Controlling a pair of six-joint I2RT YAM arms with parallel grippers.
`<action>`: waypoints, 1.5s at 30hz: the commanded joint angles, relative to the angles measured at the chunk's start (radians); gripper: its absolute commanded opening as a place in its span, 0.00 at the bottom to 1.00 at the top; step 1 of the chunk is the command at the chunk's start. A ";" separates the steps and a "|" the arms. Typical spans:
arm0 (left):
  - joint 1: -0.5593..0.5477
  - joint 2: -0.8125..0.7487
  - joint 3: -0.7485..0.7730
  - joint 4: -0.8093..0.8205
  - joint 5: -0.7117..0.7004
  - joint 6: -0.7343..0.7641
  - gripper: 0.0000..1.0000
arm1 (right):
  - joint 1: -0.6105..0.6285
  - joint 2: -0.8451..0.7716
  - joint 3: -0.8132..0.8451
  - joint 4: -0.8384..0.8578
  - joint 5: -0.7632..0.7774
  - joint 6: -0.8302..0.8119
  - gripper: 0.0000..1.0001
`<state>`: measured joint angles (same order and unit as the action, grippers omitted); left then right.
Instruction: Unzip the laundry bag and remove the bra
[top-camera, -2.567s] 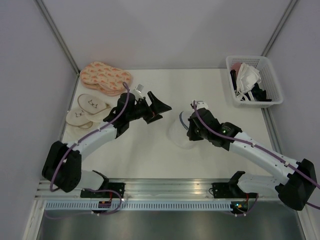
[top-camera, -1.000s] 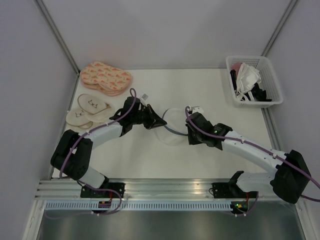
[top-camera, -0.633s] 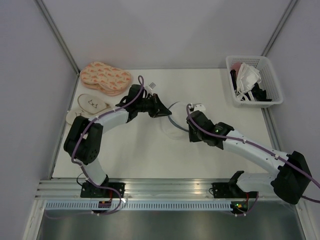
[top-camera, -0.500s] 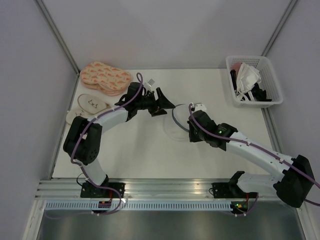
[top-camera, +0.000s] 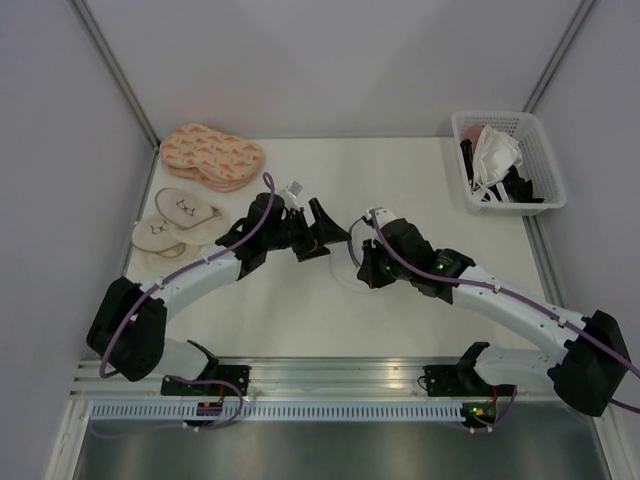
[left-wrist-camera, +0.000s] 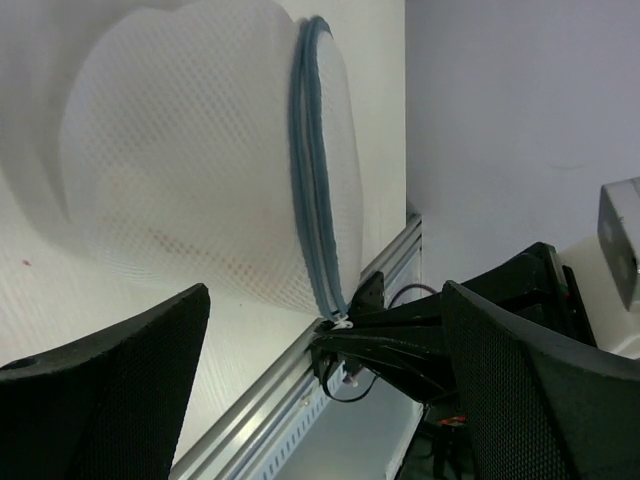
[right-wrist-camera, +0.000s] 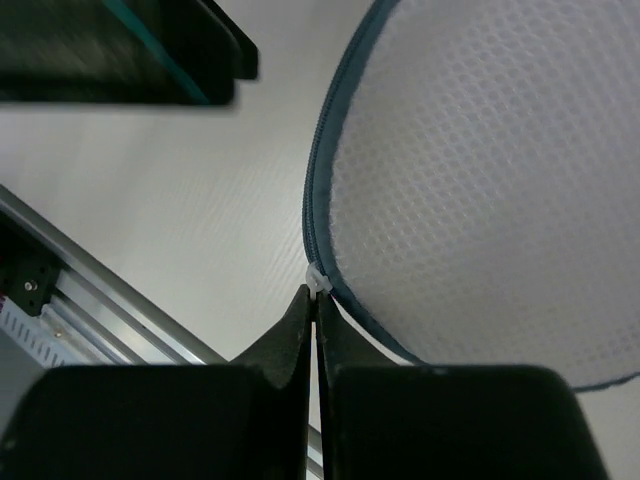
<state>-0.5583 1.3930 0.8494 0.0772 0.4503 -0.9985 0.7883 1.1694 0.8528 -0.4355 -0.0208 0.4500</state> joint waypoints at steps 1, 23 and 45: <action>-0.078 0.050 0.036 0.024 -0.018 -0.060 1.00 | 0.002 0.025 0.000 0.092 -0.116 -0.034 0.00; -0.068 0.202 0.082 0.062 -0.041 -0.008 0.02 | 0.014 0.032 -0.047 0.086 -0.222 -0.023 0.00; 0.077 0.382 0.309 -0.020 0.245 0.290 0.07 | 0.022 0.102 0.046 -0.115 0.302 0.076 0.00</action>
<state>-0.4927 1.7657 1.0912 0.0315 0.7021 -0.7853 0.8059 1.2987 0.8616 -0.5426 0.2672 0.5243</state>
